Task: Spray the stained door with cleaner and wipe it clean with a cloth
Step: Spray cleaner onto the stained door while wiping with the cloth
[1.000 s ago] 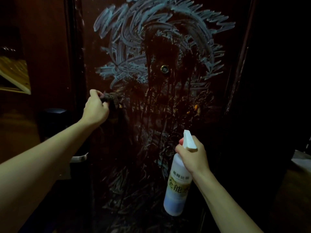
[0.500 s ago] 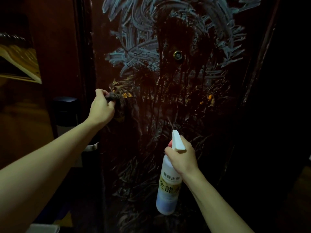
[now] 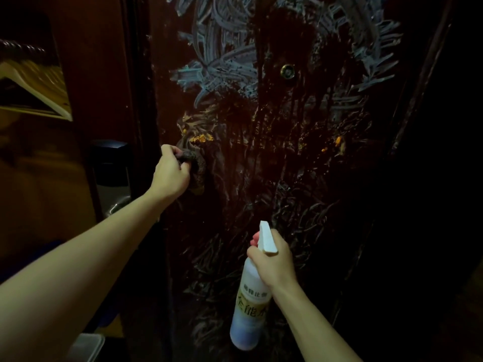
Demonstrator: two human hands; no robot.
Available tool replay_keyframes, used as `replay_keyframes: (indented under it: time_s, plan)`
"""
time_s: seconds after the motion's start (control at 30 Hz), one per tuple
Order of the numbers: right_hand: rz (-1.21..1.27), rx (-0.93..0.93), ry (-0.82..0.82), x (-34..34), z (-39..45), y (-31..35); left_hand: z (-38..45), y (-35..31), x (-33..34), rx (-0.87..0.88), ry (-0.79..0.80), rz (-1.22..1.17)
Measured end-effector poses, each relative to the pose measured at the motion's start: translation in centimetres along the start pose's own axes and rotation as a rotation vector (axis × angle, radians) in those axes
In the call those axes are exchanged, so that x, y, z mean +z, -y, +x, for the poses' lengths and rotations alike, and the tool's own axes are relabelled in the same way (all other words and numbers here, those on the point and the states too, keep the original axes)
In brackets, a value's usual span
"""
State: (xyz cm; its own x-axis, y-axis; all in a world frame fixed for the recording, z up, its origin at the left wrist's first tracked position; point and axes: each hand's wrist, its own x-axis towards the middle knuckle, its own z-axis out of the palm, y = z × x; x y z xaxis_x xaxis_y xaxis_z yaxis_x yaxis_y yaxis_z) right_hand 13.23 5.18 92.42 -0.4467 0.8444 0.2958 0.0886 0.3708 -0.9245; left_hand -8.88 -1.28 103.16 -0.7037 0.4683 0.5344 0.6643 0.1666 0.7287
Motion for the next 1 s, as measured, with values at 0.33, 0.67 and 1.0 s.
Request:
replay_keyframes:
  time_s: [0.33,0.67,1.0]
  plan:
    - [-0.044,0.148,-0.194,-2.6,-0.3,-4.0,-0.8,1.0,0.2,-0.037,0.046,0.024]
    - [-0.179,0.221,-0.248,-4.8,-0.8,-7.4,-1.3,1.9,0.8,-0.03,0.058,0.06]
    - [-0.218,0.194,-0.046,-0.1,-2.8,-8.0,-2.1,3.6,2.1,-0.072,0.077,0.054]
